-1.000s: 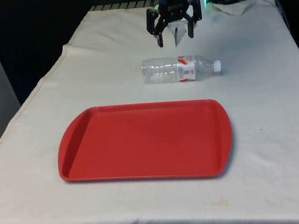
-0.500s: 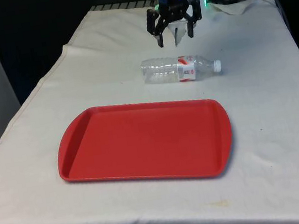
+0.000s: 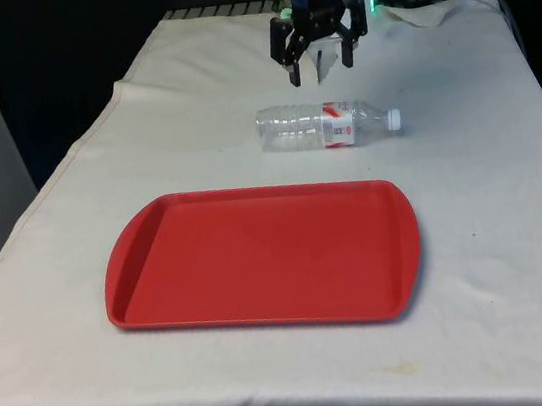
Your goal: Place the bottle upright on the tray.
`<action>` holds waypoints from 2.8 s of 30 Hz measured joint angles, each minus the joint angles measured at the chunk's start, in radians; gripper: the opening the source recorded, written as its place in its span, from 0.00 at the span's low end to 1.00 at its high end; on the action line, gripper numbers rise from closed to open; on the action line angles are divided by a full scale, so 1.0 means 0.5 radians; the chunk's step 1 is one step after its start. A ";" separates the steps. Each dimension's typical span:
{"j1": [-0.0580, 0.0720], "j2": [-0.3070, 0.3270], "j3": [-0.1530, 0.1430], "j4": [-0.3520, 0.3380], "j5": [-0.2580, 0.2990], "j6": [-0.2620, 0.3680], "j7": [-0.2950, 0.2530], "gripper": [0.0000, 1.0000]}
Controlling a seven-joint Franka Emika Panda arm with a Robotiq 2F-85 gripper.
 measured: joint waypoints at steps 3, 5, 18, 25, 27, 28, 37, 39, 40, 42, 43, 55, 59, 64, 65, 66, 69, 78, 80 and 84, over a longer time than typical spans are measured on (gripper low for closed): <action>0.002 0.000 0.002 -0.006 0.000 0.000 -0.040 1.00; 0.002 0.000 0.002 -0.008 0.000 0.000 -0.050 1.00; 0.004 0.000 0.006 -0.018 0.000 0.002 -0.178 1.00; 0.006 0.002 0.008 -0.022 0.000 0.004 -0.248 1.00; 0.006 0.002 0.008 -0.024 0.000 0.004 -0.270 1.00; 0.006 0.002 0.008 -0.024 0.000 0.004 -0.280 1.00; 0.008 0.002 0.012 -0.032 0.000 0.004 -0.366 1.00; 0.010 0.002 0.014 -0.034 0.000 0.004 -0.392 1.00; 0.010 0.002 0.014 -0.034 0.000 0.004 -0.392 1.00; 0.010 0.002 0.014 -0.034 0.000 0.004 -0.410 1.00; 0.012 0.002 0.014 -0.034 0.000 0.004 -0.418 1.00; 0.012 0.004 0.014 -0.034 0.000 0.004 -0.522 1.00; 0.012 0.008 0.014 -0.032 0.000 0.004 -0.558 1.00; 0.012 0.022 0.014 -0.024 0.000 0.004 -0.600 1.00; 0.012 0.026 0.014 -0.022 0.000 0.004 -0.608 1.00; 0.012 0.030 0.014 -0.020 0.000 0.004 -0.626 1.00; 0.014 0.032 0.016 -0.020 0.000 0.004 -0.642 1.00; 0.018 0.048 0.016 -0.012 0.000 0.004 -0.718 1.00; 0.018 0.052 0.016 -0.008 0.000 0.004 -0.732 1.00; 0.018 0.056 0.016 -0.008 0.000 0.004 -0.764 1.00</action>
